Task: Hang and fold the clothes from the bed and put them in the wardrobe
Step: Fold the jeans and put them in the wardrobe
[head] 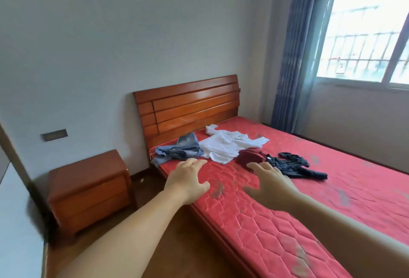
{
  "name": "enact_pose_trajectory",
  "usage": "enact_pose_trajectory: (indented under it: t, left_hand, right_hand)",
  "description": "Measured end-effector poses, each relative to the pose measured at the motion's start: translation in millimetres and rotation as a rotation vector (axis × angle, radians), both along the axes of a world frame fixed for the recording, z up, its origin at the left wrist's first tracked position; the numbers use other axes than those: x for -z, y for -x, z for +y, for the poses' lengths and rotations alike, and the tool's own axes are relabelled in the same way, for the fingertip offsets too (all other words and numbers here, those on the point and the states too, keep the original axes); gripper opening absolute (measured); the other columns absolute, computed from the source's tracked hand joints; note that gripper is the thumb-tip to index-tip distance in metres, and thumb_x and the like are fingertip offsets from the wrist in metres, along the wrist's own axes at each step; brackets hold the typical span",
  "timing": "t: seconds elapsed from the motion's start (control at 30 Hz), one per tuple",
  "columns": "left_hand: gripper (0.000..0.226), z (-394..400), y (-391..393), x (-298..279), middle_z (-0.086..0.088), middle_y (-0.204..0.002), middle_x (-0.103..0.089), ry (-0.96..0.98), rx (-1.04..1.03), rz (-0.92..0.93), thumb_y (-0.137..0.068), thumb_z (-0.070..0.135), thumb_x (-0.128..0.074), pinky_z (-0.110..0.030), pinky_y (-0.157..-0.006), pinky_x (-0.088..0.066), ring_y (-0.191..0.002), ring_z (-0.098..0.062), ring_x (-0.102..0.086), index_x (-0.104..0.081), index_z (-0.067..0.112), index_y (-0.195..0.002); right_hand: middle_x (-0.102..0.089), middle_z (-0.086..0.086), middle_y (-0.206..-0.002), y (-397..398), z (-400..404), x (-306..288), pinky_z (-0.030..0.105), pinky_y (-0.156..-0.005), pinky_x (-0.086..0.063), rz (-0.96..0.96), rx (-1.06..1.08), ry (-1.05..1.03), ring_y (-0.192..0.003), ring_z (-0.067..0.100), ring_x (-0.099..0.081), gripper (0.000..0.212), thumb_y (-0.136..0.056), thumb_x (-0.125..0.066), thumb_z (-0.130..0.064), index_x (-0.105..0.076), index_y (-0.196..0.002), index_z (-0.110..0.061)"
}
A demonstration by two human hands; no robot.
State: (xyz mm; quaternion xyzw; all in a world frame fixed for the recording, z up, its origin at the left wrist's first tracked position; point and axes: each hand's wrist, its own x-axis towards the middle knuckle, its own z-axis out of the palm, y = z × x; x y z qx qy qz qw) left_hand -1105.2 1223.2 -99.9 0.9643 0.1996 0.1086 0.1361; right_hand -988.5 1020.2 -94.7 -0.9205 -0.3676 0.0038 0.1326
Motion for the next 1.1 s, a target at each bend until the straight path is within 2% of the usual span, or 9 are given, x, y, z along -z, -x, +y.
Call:
enact_pose_trajectory:
  t: [0.2,0.43,0.6,0.8,1.1]
  left_hand:
    - [0.066,-85,-40,8,0.007,-0.153,-0.033,-0.092,0.175,0.092,-0.088,0.045,-0.055,-0.040,-0.110,-0.033,-0.140,-0.018,-0.030,-0.032,0.034,-0.148]
    - [0.067,-88,-82,20,0.006,-0.153,-0.031,-0.098,0.219,0.143,-0.088,0.045,-0.055,-0.042,-0.110,-0.032,-0.141,-0.020,-0.029,-0.030,0.035,-0.149]
    - [0.067,-39,-118,34,0.007,-0.154,-0.030,-0.054,0.199,0.145,-0.087,0.045,-0.055,-0.043,-0.112,-0.032,-0.140,-0.019,-0.029,-0.031,0.036,-0.148]
    - [0.067,61,-166,40,0.006,-0.152,-0.033,0.054,0.171,0.110,-0.085,0.044,-0.057,-0.039,-0.111,-0.034,-0.139,-0.018,-0.031,-0.034,0.034,-0.147]
    - [0.066,182,-241,44,0.007,-0.154,-0.030,0.109,0.117,0.115,-0.085,0.044,-0.057,-0.040,-0.110,-0.035,-0.141,-0.018,-0.029,-0.035,0.037,-0.146]
  right_hand:
    - [-0.041,-0.002,-0.138,-21,-92,20,0.042,-0.097,-0.044,0.058,0.168,0.012,-0.125,0.023,-0.043,0.069,-0.085,-0.053,-0.059,-0.030,-0.145,-0.033]
    - [-0.036,-0.001,-0.146,-55,-100,33,0.045,-0.100,-0.043,0.084,0.242,0.022,-0.130,0.024,-0.040,0.072,-0.087,-0.053,-0.058,-0.026,-0.147,-0.031]
    - [-0.036,-0.001,-0.145,-91,-54,39,0.044,-0.100,-0.043,0.086,0.232,0.047,-0.130,0.023,-0.040,0.071,-0.086,-0.053,-0.058,-0.027,-0.147,-0.032]
    - [-0.038,-0.001,-0.143,-149,40,24,0.041,-0.100,-0.043,0.031,0.217,0.088,-0.129,0.023,-0.041,0.072,-0.086,-0.053,-0.058,-0.026,-0.148,-0.031]
    - [-0.039,-0.002,-0.144,-225,160,23,0.043,-0.101,-0.043,0.054,0.172,0.043,-0.130,0.023,-0.039,0.072,-0.086,-0.052,-0.060,-0.027,-0.148,-0.034]
